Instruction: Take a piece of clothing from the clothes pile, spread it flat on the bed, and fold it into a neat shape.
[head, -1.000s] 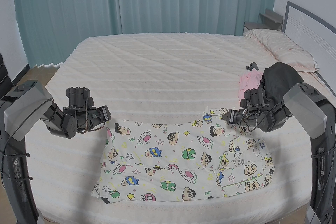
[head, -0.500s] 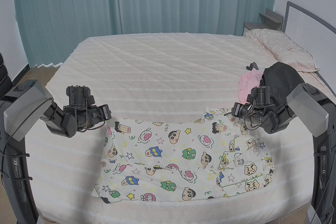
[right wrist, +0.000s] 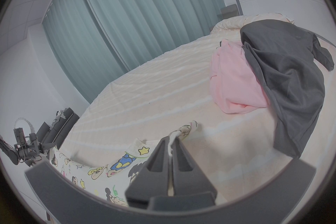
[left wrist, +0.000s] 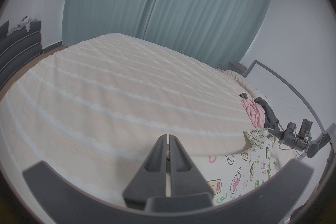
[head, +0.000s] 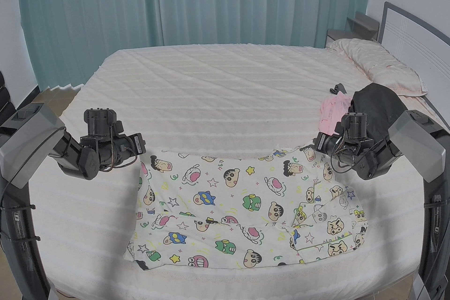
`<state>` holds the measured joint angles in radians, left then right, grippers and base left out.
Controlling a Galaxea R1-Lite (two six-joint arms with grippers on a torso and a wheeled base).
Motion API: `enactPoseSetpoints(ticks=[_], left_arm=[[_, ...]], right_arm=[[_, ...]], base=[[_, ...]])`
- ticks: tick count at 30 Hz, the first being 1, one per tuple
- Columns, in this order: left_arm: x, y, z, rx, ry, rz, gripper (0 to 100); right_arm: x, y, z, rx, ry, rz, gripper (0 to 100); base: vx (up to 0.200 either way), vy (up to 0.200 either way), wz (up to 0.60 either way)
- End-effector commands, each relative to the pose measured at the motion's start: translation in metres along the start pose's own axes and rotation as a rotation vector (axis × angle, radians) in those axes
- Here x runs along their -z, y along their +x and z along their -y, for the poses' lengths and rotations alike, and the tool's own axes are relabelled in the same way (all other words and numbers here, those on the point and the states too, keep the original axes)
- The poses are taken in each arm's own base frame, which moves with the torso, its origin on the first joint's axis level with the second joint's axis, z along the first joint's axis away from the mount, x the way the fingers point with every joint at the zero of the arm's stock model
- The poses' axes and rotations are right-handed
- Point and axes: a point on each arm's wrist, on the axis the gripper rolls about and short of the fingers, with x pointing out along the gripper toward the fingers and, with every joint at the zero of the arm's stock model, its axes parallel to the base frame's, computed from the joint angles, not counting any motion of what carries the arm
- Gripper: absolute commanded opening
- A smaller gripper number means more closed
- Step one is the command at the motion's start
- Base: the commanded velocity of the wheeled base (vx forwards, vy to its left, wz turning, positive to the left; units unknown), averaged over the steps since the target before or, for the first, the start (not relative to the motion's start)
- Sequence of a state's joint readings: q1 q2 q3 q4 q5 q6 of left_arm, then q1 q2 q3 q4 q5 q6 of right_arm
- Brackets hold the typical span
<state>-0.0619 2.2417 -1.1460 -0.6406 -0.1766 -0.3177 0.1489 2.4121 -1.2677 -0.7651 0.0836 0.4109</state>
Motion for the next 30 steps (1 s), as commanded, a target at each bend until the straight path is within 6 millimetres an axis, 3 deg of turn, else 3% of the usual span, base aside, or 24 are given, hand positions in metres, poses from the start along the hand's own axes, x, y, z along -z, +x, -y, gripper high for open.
enactPoseSetpoints(ticks=[1,11,20,30], left_arm=[[0.0,0.0,-0.001,-0.002,0.008,0.0,0],[0.004,-0.007,-0.001,-0.008,0.041,-0.02,0],[0.004,-0.037,0.005,-0.006,0.054,-0.025,0],[0.02,-0.075,0.004,-0.012,0.09,-0.077,0]], right_arm=[[0.0,-0.003,0.0,0.0,0.003,-0.001,0],[-0.001,-0.021,-0.003,-0.012,0.008,-0.023,0],[-0.005,-0.057,-0.008,-0.04,0.016,-0.059,0],[0.006,-0.102,-0.007,-0.084,0.018,-0.058,0]], base=[[0.0,0.0,0.0],[0.0,0.0,0.0],[0.0,0.0,0.0],[0.0,0.0,0.0]])
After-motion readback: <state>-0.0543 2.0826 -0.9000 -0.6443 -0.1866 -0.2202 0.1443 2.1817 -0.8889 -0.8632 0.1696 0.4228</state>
